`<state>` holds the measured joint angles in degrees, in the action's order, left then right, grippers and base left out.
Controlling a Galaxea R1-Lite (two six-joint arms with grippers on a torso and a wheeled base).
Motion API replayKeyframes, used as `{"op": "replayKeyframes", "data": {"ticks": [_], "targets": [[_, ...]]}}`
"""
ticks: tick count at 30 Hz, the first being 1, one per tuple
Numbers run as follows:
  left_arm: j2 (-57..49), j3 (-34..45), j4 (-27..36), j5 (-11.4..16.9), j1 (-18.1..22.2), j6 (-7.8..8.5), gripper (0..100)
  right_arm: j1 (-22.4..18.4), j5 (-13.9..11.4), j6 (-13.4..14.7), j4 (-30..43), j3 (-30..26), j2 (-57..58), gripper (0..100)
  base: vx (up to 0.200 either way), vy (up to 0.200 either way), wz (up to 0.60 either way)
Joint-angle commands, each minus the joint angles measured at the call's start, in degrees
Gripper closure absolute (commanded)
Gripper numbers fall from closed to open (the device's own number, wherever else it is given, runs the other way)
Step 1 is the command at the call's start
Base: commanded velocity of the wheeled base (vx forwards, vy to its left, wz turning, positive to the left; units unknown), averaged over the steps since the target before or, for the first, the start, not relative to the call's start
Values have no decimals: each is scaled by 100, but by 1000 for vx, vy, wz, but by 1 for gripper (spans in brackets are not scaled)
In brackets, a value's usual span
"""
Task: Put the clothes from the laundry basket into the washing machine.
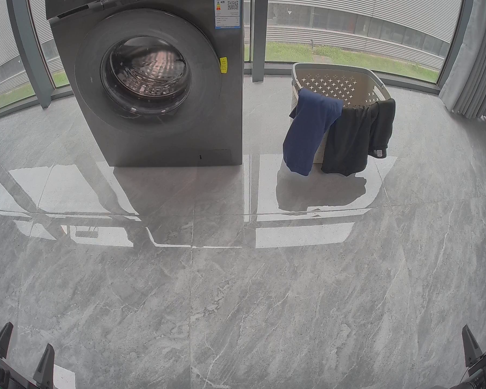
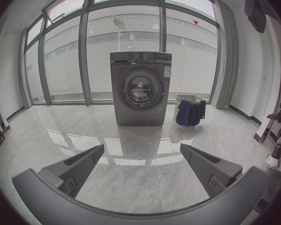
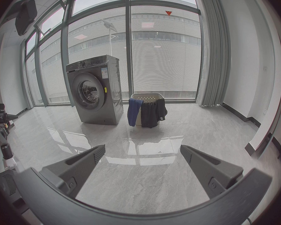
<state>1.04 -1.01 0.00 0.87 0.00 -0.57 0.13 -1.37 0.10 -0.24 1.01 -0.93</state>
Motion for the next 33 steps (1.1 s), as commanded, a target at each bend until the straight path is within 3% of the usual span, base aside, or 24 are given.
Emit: {"op": "replayKeyframes", "data": {"ticks": [1, 4, 25, 33], "targets": [[-104, 101, 0, 1, 0, 5, 0, -5, -4, -1, -2, -101, 93, 0, 0, 0, 0], [-104, 101, 0, -7, 0, -22, 0, -5, -4, -1, -2, -101, 93, 0, 0, 0, 0], [-104, 101, 0, -34, 0, -22, 0, -5, -13, -1, -2, -101, 93, 0, 200, 0, 0], [-104, 101, 9, -25, 0, 5, 0, -5, -22, -19, -2, -101, 93, 0, 0, 0, 0]]}}
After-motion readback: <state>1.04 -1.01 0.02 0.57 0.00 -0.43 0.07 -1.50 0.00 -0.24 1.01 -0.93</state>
